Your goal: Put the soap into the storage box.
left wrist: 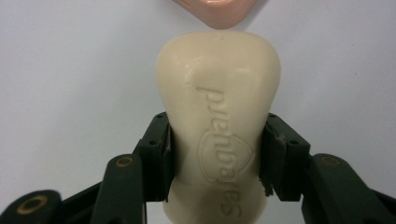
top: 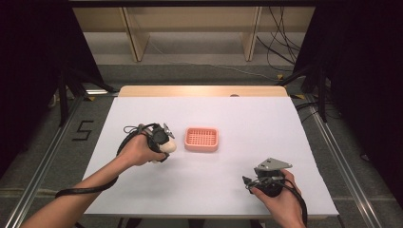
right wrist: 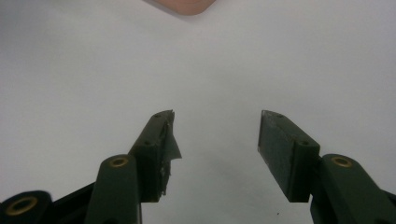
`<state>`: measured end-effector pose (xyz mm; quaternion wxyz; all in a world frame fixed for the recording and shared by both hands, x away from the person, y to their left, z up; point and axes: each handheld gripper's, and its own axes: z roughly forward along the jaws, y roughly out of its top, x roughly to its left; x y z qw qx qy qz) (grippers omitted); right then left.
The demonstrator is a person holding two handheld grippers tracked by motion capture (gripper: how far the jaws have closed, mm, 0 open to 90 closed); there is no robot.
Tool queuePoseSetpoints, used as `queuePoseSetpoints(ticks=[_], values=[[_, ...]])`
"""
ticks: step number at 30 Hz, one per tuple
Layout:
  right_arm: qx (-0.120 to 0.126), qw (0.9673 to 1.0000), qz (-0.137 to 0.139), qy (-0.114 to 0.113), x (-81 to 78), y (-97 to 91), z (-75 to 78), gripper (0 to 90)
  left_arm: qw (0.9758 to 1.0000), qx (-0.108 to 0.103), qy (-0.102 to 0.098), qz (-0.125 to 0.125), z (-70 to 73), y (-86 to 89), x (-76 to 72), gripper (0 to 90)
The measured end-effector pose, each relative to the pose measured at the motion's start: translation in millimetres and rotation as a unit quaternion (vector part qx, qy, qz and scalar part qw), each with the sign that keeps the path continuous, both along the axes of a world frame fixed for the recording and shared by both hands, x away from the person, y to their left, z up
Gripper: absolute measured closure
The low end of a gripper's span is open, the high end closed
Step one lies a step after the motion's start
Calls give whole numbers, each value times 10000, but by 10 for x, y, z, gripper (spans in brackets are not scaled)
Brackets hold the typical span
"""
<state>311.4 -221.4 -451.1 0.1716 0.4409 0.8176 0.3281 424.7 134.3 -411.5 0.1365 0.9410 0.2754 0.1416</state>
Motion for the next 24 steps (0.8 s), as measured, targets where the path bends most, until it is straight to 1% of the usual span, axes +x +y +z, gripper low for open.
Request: queuePoseSetpoints(ticks=[1, 2, 5, 6, 7, 8, 9, 12, 13, 14, 16, 17, 21, 22, 23, 24], values=[[1, 10000, -1, -2, 0, 1, 0, 464, 10000, 25, 3, -21, 4, -3, 2, 497], [-3, 10000, 1, -3, 0, 1, 1, 463, 10000, -10, 13, 19, 2, -10, -2, 497], [-2, 10000, 1, -6, 0, 2, 1, 463, 10000, 10, -50, -19, 10, -21, 8, 497], [-1, 10000, 2, -6, 0, 1, 1, 463, 10000, -9, -42, 22, 9, -27, 4, 497], [0, 10000, 3, -4, 0, 1, 0, 463, 10000, 23, -69, -39, 15, -31, 17, 497], [0, 10000, 3, -4, 0, 1, 0, 463, 10000, 23, -69, -39, 15, -31, 17, 497], [0, 10000, 3, -8, 0, 2, 1, 463, 10000, -10, -96, -17, 14, -41, 19, 497], [1, 10000, 1, -12, -1, 2, 2, 463, 10000, -7, -69, 0, 17, -50, 18, 497], [4, 10000, -1, -17, -1, 1, 3, 463, 9999, 9, -108, -52, 21, -57, 29, 497], [-28, 9999, 65, -92, 7, -7, -6, 463, 9999, 3, -112, -48, 22, -63, 29, 497], [-27, 9999, 57, -91, 6, -6, -5, 463, 9999, 5, -112, -45, 24, -67, 30, 497], [1, 10000, -2, -16, -3, 1, 4, 463, 10000, -8, -93, -16, 23, -74, 26, 497], [2, 10000, 4, -16, -4, 3, 4, 463, 9999, 39, -110, -89, 26, -91, 37, 497], [33, 10000, -31, 44, -11, 9, 7, 463, 9999, 8, -114, -54, 25, -100, 39, 497], [33, 10000, -31, 44, -11, 9, 7, 463, 9999, 8, -114, -54, 25, -100, 39, 497], [10, 10000, -71, 37, -18, 10, 12, 463, 9999, -28, -99, 17, 23, -107, 33, 497]])
